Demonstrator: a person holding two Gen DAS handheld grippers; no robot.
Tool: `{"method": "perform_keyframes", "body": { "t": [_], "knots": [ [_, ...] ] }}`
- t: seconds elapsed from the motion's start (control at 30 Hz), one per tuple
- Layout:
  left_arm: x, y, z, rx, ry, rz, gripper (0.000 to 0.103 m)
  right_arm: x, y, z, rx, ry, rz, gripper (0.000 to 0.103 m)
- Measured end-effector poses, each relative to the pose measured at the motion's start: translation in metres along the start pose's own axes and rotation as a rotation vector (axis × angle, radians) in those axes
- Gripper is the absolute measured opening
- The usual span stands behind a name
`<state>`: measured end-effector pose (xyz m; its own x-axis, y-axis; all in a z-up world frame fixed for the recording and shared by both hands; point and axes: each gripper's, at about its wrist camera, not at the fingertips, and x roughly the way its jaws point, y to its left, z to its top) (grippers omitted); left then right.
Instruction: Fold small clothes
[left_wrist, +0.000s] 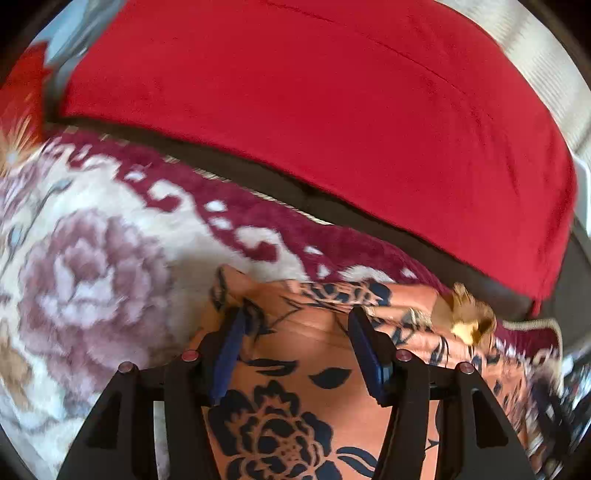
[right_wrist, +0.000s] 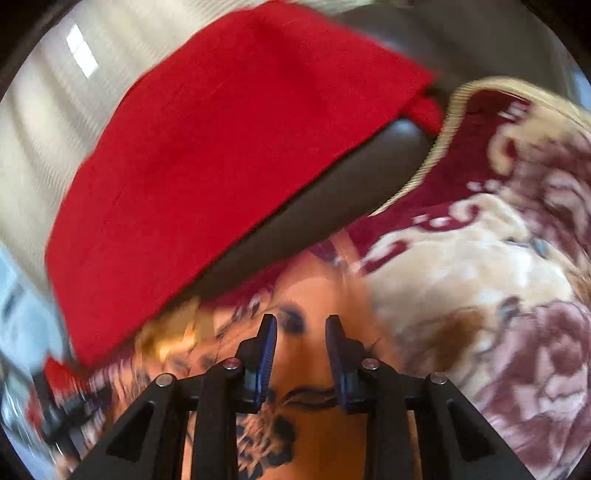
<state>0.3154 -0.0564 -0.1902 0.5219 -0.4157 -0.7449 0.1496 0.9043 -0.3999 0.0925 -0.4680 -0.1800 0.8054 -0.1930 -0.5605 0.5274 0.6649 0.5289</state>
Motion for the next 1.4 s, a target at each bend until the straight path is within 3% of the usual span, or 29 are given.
{"method": "perform_keyframes", "body": {
  "t": [0.07,0.13,0.2,0.27,0.3,0.37,0.5,0.8,0.87,0.93,1.0,1.07,1.2,1.27,1.33,1.4],
  "knots": [
    [-0.012,-0.004,0.000,0.015,-0.021,-0.006,0.059,-0.004,0.004,0.000,-0.031,0.025,0.032,0.032],
    [-0.028,-0.012,-0.004,0.068,-0.074,0.036,0.063,-0.009,0.020,-0.007,-0.134,0.039,0.041,0.032],
    [-0.036,-0.019,-0.011,0.108,-0.109,0.101,0.078,-0.002,0.027,-0.014,-0.181,0.060,0.014,0.032],
    [-0.024,-0.016,-0.013,0.131,-0.035,0.183,0.079,0.021,0.019,-0.020,-0.177,0.170,-0.077,0.033],
    [-0.019,-0.013,-0.014,0.131,-0.001,0.186,0.079,0.027,0.014,-0.022,-0.154,0.196,-0.089,0.033],
    [-0.019,-0.001,-0.015,0.086,0.041,0.165,0.079,0.014,0.020,-0.019,-0.162,0.154,-0.080,0.032],
    [-0.048,0.016,-0.012,0.049,-0.002,0.203,0.079,-0.008,0.038,-0.021,-0.200,0.126,0.020,0.032],
    [-0.088,0.020,-0.046,0.168,0.034,0.221,0.079,-0.004,0.107,-0.073,-0.334,0.270,0.177,0.032],
    [-0.080,0.013,-0.057,0.238,0.037,0.266,0.079,0.001,0.120,-0.089,-0.369,0.312,0.206,0.032],
    [-0.058,0.011,-0.070,0.310,0.098,0.353,0.080,0.008,0.129,-0.102,-0.413,0.319,0.179,0.032],
    [-0.050,0.013,-0.074,0.316,0.105,0.364,0.082,0.015,0.131,-0.114,-0.470,0.332,0.125,0.033],
    [-0.059,0.011,-0.069,0.307,0.097,0.355,0.081,0.012,0.132,-0.112,-0.464,0.319,0.127,0.032],
    [-0.085,0.001,-0.065,0.270,0.008,0.248,0.081,-0.004,0.134,-0.103,-0.426,0.300,0.218,0.032],
    [-0.086,-0.010,-0.067,0.300,-0.006,0.218,0.081,0.000,0.138,-0.111,-0.459,0.322,0.215,0.032],
    [-0.071,-0.022,-0.075,0.346,0.031,0.256,0.081,0.017,0.144,-0.123,-0.497,0.371,0.180,0.033],
    [-0.045,-0.030,-0.084,0.375,0.115,0.320,0.081,0.015,0.148,-0.127,-0.521,0.360,0.166,0.033]
  ]
}}
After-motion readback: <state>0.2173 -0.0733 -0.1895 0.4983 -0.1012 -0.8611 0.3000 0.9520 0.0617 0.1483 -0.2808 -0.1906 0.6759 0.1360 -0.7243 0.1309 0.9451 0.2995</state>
